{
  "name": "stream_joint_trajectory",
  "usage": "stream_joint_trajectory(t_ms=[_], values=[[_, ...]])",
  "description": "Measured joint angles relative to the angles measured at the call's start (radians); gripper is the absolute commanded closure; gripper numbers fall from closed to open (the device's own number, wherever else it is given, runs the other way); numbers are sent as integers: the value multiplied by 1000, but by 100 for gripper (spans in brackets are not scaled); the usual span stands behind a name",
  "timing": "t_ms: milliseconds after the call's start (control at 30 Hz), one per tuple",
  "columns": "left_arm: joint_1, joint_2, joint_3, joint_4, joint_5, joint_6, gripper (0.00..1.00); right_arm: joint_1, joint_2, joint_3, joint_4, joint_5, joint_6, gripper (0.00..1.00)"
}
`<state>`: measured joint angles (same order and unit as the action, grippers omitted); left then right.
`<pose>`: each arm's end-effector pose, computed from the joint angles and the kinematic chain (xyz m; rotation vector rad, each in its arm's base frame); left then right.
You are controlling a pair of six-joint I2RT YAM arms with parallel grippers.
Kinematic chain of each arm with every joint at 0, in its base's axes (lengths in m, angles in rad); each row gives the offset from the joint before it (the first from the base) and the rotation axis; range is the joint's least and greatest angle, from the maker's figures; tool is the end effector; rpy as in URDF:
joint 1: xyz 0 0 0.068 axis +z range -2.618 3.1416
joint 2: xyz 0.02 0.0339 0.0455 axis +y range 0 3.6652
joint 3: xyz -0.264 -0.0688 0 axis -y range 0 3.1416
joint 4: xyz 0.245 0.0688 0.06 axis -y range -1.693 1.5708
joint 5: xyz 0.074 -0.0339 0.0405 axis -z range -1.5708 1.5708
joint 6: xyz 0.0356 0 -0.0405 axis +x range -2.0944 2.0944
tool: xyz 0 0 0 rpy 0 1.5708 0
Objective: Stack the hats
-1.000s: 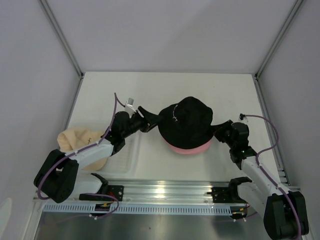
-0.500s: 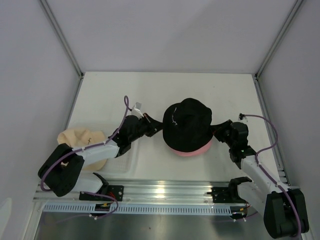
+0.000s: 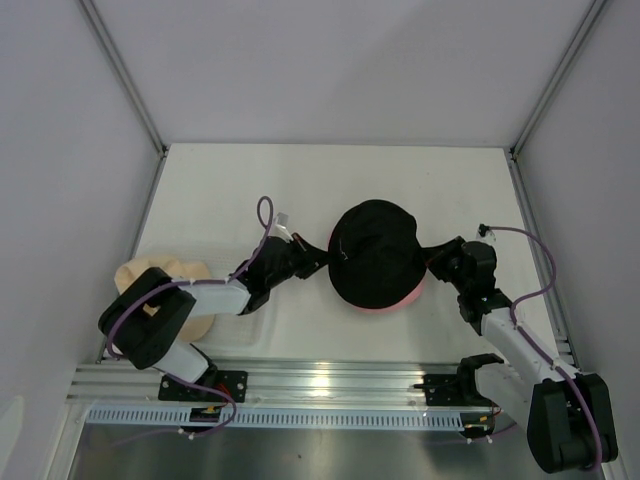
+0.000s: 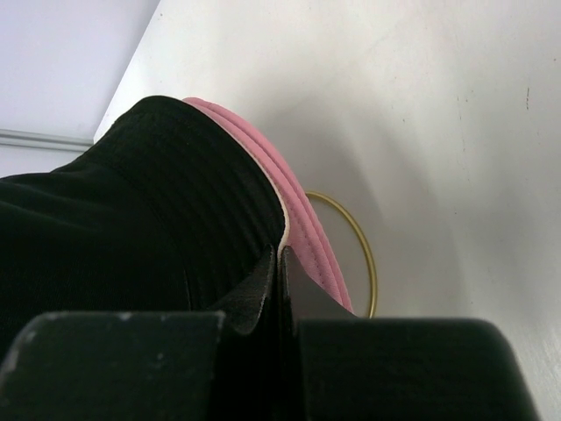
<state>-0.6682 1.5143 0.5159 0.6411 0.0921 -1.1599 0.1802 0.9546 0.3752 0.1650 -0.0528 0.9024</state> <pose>0.2262 -0.1827 0.1653 -0.4585 2.1111 -1.2477 0.2019 0.0387 0.2009 0.6958 1.9431 0.7406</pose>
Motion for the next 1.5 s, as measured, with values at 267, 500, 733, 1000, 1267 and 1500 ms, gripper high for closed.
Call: stream_joint_trajectory(t_ms=[267,500,733,1000,1267,1500], values=[[-5,-14,0,-28,-29,18,99,0,4,13,-14,3,-19,100],[-7,-54,37,-147,-37,100,81,0,10,82,-100,3,-69,52],[-6,-177,100,-527,-109,289,15,-16,18,239,-328,21,-201,2],[89,-439,365,-855,-211,468,4,-112,-2,470,-496,20,-317,0],[369,-594,542,-1207,-550,434,1,-115,-12,505,-491,12,-350,1],[607,-560,479,-1624,-755,220,1,-125,75,496,-444,-46,-351,1]])
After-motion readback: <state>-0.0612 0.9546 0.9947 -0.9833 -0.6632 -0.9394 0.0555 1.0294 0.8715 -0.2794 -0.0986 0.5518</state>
